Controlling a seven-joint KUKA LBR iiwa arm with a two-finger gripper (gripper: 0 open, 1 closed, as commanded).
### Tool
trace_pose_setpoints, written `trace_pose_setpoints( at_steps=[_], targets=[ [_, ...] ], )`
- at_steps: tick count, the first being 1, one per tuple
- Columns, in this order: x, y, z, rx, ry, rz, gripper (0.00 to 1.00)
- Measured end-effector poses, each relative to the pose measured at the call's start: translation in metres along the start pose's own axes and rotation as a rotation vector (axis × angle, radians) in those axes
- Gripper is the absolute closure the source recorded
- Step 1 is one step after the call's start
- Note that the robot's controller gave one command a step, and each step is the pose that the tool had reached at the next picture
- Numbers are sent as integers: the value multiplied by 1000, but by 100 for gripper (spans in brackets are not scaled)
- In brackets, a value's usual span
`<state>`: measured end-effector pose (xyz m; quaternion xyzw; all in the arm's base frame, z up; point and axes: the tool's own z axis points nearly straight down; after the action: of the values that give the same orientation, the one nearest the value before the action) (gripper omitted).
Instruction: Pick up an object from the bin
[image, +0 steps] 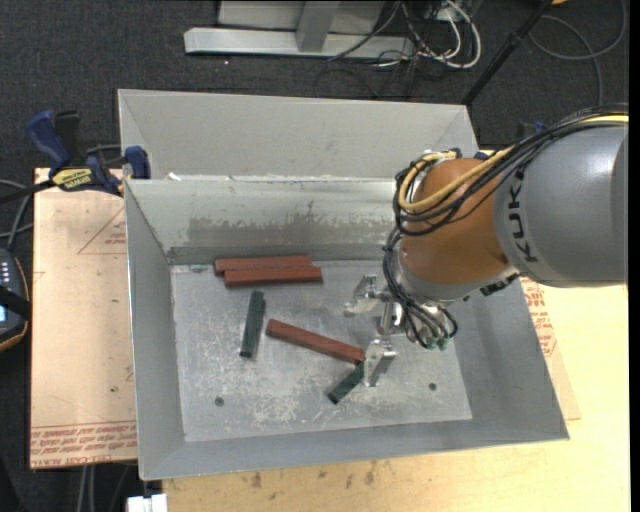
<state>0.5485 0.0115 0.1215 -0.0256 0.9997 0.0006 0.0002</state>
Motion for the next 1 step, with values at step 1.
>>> trace_pose_setpoints(
  at_steps=[1],
  targets=[
    [-1,2,5,1,-6,-8,0]
  ],
)
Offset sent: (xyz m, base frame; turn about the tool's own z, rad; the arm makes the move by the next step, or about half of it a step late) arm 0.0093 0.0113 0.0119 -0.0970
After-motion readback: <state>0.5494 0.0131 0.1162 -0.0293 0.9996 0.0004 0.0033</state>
